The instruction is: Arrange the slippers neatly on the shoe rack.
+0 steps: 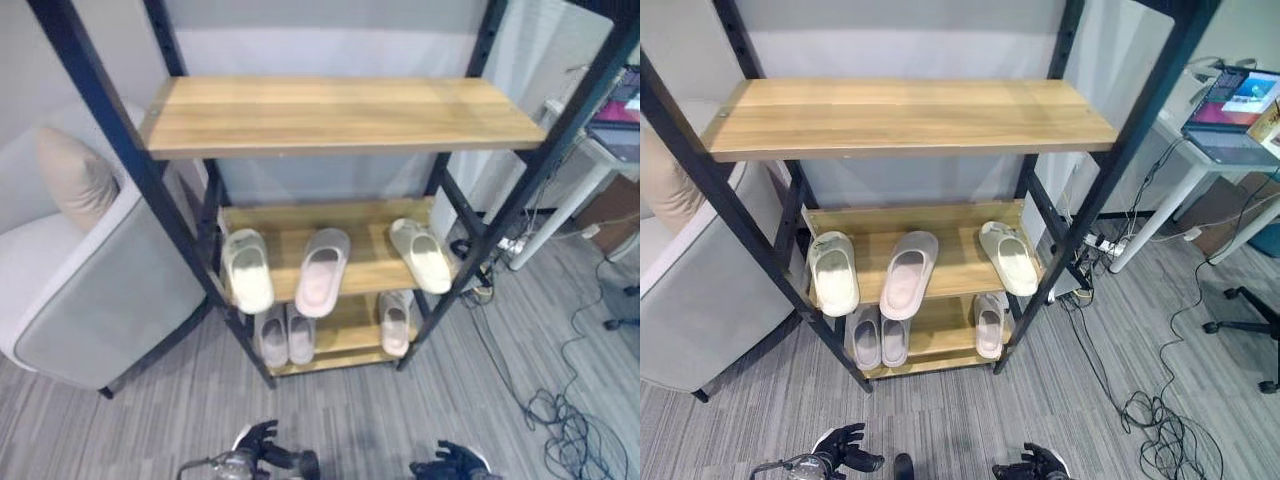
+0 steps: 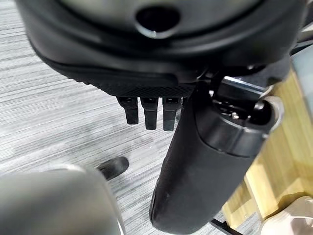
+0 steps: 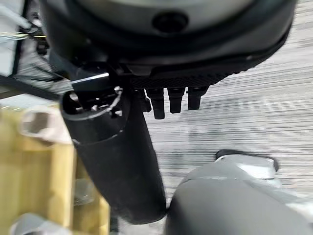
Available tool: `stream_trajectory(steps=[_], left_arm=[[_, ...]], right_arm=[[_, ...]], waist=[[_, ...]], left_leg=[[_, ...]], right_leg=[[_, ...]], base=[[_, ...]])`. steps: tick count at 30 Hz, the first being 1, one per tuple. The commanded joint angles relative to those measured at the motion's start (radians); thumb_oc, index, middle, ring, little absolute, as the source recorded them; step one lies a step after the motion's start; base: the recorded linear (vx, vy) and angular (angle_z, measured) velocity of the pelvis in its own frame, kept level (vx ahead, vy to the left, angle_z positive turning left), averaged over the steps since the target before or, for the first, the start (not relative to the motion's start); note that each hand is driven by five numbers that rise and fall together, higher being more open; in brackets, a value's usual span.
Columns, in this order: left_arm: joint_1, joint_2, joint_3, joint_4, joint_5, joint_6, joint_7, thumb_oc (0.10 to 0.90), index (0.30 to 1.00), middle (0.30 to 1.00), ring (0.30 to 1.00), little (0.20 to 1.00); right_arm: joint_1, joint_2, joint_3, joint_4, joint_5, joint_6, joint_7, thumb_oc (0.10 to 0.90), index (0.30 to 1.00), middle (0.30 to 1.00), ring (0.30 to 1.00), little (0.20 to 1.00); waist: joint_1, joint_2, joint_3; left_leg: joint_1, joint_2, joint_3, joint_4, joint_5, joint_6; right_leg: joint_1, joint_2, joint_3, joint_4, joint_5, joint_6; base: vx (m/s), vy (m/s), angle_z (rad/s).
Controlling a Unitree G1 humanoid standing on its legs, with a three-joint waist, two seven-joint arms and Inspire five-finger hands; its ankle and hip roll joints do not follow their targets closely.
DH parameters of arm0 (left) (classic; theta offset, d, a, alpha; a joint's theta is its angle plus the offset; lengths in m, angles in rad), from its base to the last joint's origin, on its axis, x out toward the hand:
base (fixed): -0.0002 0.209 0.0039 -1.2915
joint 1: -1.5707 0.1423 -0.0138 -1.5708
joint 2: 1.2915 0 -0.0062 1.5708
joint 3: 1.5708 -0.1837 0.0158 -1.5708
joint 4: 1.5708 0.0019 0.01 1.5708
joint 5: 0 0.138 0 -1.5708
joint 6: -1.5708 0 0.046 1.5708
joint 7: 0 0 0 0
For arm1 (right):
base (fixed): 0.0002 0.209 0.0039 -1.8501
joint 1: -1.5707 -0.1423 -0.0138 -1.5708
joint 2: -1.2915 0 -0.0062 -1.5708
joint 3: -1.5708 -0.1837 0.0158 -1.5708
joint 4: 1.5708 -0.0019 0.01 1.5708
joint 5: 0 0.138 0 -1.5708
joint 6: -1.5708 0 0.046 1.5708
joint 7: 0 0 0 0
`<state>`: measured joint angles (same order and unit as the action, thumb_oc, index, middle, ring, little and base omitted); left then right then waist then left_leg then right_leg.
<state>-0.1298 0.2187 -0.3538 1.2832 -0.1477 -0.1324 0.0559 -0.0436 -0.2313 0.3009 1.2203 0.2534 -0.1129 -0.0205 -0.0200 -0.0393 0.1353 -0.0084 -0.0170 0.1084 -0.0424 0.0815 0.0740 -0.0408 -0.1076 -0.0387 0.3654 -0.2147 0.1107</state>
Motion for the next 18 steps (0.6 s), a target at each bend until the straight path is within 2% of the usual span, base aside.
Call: stream_trajectory(steps=[1,2,4,11,18], left_arm=[[-0.012,-0.004,0.000,-0.054,0.026,-0.045,0.014,0.800,0.900,0.900,0.900,0.900],[-0.020,-0.002,-0.010,-0.081,0.023,-0.056,0.020,0.800,0.900,0.900,0.900,0.900],[-0.021,0.004,-0.018,-0.128,0.023,-0.067,0.032,0.800,0.900,0.900,0.900,0.900],[0.026,0.024,-0.046,-0.355,0.018,-0.080,0.009,0.800,0.900,0.900,0.900,0.900],[0.064,0.077,-0.125,-0.692,0.003,-0.066,-0.086,0.800,0.900,0.900,0.900,0.900]], right_arm=[[0.002,-0.029,0.000,-0.012,-0.003,-0.028,-0.004,0.800,0.900,0.900,0.900,0.900],[-0.001,-0.031,-0.003,-0.005,-0.003,-0.029,-0.008,0.800,0.900,0.900,0.900,0.900],[0.000,-0.031,-0.004,-0.008,-0.006,-0.031,-0.016,0.800,0.900,0.900,0.900,0.900],[0.025,-0.040,-0.007,-0.034,-0.023,-0.037,-0.023,0.800,0.900,0.900,0.900,0.900],[0.033,-0.059,-0.023,-0.038,-0.036,-0.030,-0.021,0.800,0.900,0.900,0.900,0.900]], waist=[[0.014,-0.004,-0.022],[0.011,-0.007,-0.024],[0.012,-0.011,-0.023],[0.025,-0.008,-0.040],[0.019,0.011,-0.033]], left_leg=[[-0.041,0.026,-0.044,0.085,-0.095,-0.080],[-0.027,0.021,-0.047,0.071,-0.098,-0.084],[-0.022,0.019,-0.046,0.068,-0.095,-0.090],[-0.005,0.026,-0.044,-0.024,-0.041,-0.116],[-0.003,0.038,-0.055,-0.039,-0.032,-0.136]], right_leg=[[-0.004,-0.009,-0.031,-0.160,0.160,0.029],[-0.014,-0.015,-0.048,-0.234,0.177,0.029],[0.010,-0.020,-0.054,-0.283,0.183,0.035],[0.079,0.003,-0.065,-0.374,0.185,0.025],[0.109,0.027,-0.089,-0.430,0.190,0.011]], base=[[0.07,-0.057,0.16],[0.04,-0.075,0.09],[0.01,-0.075,0.10],[-0.02,-0.073,0.16],[-0.04,-0.064,0.10]])
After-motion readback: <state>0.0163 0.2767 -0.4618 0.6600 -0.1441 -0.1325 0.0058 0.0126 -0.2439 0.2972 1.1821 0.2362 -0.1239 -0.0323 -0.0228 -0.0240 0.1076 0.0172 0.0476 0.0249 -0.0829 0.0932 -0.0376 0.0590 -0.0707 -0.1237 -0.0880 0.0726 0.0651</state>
